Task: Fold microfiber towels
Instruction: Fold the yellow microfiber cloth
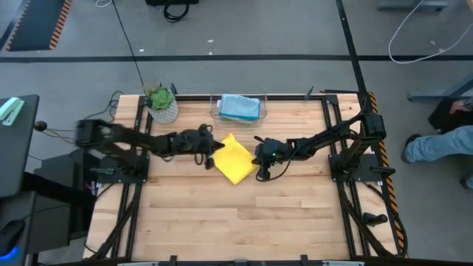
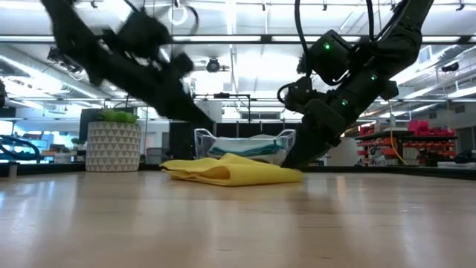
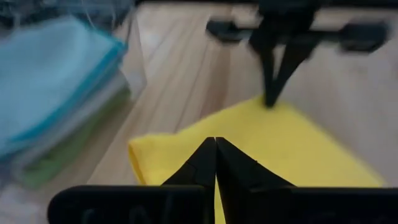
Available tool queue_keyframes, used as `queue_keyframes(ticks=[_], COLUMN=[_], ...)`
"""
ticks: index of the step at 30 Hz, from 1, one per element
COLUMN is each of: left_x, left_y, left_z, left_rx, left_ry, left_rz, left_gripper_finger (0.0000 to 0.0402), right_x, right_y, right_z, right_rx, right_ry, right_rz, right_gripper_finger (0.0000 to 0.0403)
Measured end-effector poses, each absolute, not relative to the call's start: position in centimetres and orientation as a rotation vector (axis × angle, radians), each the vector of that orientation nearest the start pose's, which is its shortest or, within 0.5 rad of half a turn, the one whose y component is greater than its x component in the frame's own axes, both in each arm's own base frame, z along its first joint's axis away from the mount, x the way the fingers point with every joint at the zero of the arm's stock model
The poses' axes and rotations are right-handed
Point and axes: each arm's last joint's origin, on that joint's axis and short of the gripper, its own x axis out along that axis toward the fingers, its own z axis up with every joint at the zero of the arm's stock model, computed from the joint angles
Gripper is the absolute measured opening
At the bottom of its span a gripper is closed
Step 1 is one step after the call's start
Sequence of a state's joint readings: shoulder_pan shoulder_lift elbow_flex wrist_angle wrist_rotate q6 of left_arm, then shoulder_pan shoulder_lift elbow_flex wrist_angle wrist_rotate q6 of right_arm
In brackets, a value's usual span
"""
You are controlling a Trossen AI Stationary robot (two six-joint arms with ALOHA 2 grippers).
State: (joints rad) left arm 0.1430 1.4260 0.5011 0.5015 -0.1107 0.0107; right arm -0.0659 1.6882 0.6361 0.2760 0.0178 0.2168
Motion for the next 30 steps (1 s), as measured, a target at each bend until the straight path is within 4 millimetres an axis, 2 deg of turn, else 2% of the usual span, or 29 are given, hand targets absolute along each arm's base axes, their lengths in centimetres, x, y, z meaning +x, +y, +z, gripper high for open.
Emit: queue_keyframes(ticks=[3, 6, 10, 15, 22, 27, 30], left_x=[27.6, 28.8, 29.8, 29.4, 29.1, 29.1, 29.6], left_y=[5.0, 5.8, 6.3, 6.3, 6.4, 6.3, 6.1], left_z=[13.8, 12.2, 11.0, 10.0, 9.9, 12.5, 13.7], left_rx=[-0.005, 0.009, 0.033, 0.065, 0.093, 0.088, 0.039], left_ry=[0.464, 0.499, 0.537, 0.595, 0.638, 0.528, 0.409], left_rz=[0.274, 0.342, 0.431, 0.456, 0.501, 0.514, 0.416], left_gripper_finger=[0.0014, 0.0006, 0.0015, 0.0007, 0.0017, 0.0006, 0.0007], right_x=[29.3, 29.4, 29.4, 29.3, 29.2, 29.1, 29.0], right_y=[-1.7, -1.6, -1.5, -1.5, -1.5, -1.5, -1.5], right_z=[11.5, 11.6, 11.6, 11.5, 11.3, 11.2, 11.2], right_rx=[0.221, 0.219, 0.219, 0.218, 0.218, 0.218, 0.216], right_ry=[0.765, 0.757, 0.757, 0.766, 0.789, 0.804, 0.804], right_rz=[-0.154, -0.149, -0.148, -0.147, -0.150, -0.151, -0.151], right_gripper_finger=[0.0008, 0.0010, 0.0006, 0.0008, 0.0008, 0.0008, 0.0008])
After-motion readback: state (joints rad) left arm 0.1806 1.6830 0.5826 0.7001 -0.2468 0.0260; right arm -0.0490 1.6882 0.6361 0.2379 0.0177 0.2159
